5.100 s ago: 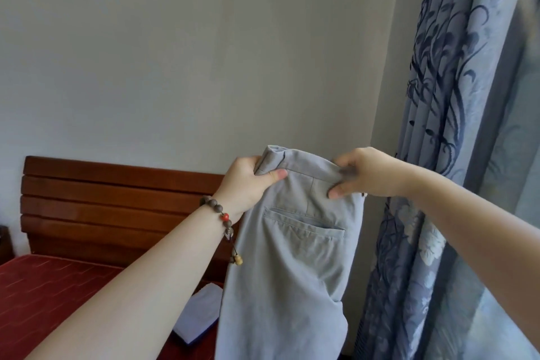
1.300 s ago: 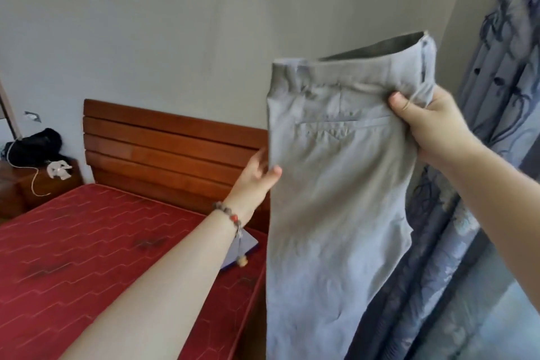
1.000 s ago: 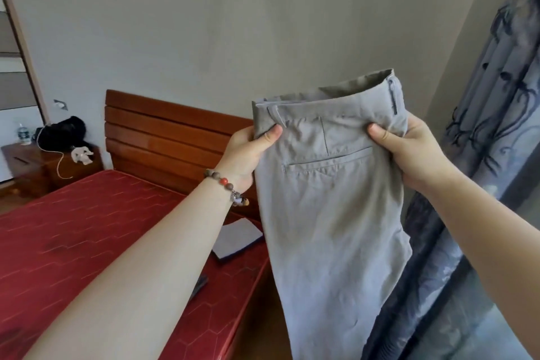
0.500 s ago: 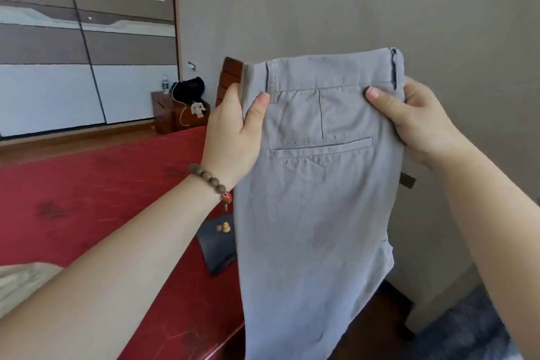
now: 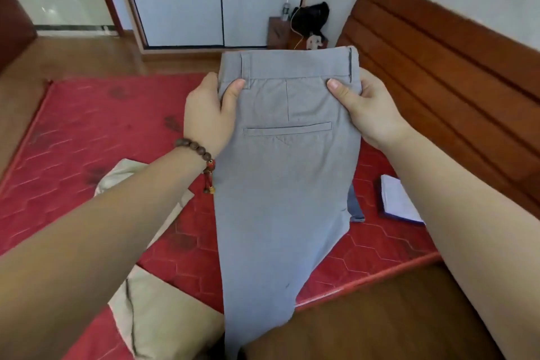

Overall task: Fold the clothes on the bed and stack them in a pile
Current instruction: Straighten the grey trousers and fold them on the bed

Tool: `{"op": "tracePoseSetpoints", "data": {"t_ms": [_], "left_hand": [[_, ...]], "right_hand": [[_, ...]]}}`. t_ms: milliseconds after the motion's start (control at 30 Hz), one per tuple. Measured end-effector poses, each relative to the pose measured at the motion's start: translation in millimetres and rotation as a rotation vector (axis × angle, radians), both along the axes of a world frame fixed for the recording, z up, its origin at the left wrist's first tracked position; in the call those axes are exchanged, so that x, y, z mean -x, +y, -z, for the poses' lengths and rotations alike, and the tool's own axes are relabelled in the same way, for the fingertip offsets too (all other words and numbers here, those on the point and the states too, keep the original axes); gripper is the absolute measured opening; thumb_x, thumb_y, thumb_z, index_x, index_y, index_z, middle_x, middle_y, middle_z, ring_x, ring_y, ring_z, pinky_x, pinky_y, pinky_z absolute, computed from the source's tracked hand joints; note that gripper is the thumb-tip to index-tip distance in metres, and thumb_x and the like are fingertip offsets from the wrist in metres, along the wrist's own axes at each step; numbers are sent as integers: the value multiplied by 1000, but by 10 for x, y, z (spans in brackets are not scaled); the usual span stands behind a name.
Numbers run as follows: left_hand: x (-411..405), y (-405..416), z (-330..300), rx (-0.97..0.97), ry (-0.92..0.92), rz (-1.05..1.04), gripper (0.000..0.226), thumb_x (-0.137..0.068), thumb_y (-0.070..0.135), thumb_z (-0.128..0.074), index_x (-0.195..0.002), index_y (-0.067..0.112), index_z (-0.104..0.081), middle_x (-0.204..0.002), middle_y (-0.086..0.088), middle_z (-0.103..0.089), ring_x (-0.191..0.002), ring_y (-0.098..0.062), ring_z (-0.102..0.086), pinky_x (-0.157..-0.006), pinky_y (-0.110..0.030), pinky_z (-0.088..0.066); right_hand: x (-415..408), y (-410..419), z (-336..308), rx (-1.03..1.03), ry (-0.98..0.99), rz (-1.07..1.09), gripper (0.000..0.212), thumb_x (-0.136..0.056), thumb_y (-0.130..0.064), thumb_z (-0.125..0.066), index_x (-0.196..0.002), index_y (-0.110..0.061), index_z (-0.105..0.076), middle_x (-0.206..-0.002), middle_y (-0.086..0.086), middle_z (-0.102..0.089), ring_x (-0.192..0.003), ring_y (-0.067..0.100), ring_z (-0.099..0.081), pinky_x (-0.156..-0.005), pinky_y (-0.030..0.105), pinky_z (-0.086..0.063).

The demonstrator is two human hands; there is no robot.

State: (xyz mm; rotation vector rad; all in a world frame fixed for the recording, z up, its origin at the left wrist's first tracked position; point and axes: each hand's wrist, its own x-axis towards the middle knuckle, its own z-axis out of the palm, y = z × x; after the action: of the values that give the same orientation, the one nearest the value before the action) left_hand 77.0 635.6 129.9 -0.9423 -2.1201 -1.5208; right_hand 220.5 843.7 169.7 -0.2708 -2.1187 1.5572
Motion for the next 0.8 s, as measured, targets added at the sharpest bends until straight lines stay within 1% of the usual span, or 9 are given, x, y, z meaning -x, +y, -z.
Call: {"op": "tracePoseSetpoints", "data": {"t_ms": [100, 167, 233, 367, 467, 533, 600, 700, 800], "left_hand": [[741, 256, 532, 71, -80, -41, 27, -100, 24, -49, -82, 9, -37, -63, 13, -33, -54, -4, -32, -54, -27, -16], [1219, 448, 912, 120, -133, -58, 25, -101, 22, -46, -83, 7, -36, -63, 10, -34, -53, -12, -34, -55, -28, -15], [1643, 633, 1309, 180, -207, -66, 25, -102, 24, -44, -86, 7, -36, -65, 3, -41, -60, -23, -41, -56, -30, -20], [2282, 922, 2056, 306, -326, -102, 27, -102, 31, -43, -88, 10, -36, -65, 3, -42, -65, -26, -44, -57, -33, -21], [2649, 1117, 2541, 342, -386, -145, 27, -102, 31, -43, -88, 10, -36, -65, 5, -40, -65, -25, -43, -57, -31, -20], [2910, 1259, 2816, 341, -402, -179, 28, -101, 32, -46, -86, 10, -37, -64, 5, -42, -64, -25, -43, -56, -29, -20], [3184, 1360, 3139, 356, -448, -238, 30, -100, 37, -48, -93, 9, -45, -70, 4, -49, -69, -24, -46, -59, -26, -25], [3478, 1359, 3848, 486, -649, -346, 44, -99, 44, -46, -126, 10, -48, -112, -10, -59, -98, -28, -55, -77, -33, -41], [3408, 1231, 4682, 709, -860, -397, 52, -99, 43, -43, -136, 7, -42, -131, -21, -51, -117, -38, -52, -93, -46, -45]], "right_hand": [[815, 272, 532, -69, -66, 80, 33, -95, -21, -61, -124, -5, -58, -122, 8, -65, -113, 18, -63, -99, 41, -50], [1339, 441, 909, -121, -122, 157, 29, -93, -27, -64, -119, -13, -60, -112, -6, -67, -104, 0, -63, -93, 23, -51], [1793, 602, 1302, -187, -165, 218, 27, -92, -31, -65, -113, -15, -61, -98, -15, -65, -86, -14, -60, -74, 6, -46], [2523, 925, 2163, -306, -256, 282, 35, -91, -37, -65, -98, -4, -58, -84, 3, -67, -66, 8, -59, -57, 19, -45], [2982, 1108, 2677, -306, -274, 272, 27, -91, -37, -65, -88, -13, -53, -72, -11, -59, -60, -4, -53, -52, 9, -37], [3308, 1252, 2983, -293, -271, 279, 26, -90, -38, -66, -86, -15, -52, -71, -17, -55, -61, -8, -54, -54, 7, -36], [3634, 1442, 3390, -283, -331, 267, 33, -89, -44, -64, -89, -13, -54, -74, -13, -58, -69, -4, -58, -57, 10, -37], [3902, 1721, 4219, -292, -699, 185, 61, -89, -58, -55, -129, -12, -50, -113, 8, -64, -108, 26, -60, -85, 31, -46], [3758, 1838, 5059, -289, -929, 88, 74, -89, -60, -53, -147, -17, -33, -135, 20, -51, -126, 34, -49, -102, 39, -39]]}}
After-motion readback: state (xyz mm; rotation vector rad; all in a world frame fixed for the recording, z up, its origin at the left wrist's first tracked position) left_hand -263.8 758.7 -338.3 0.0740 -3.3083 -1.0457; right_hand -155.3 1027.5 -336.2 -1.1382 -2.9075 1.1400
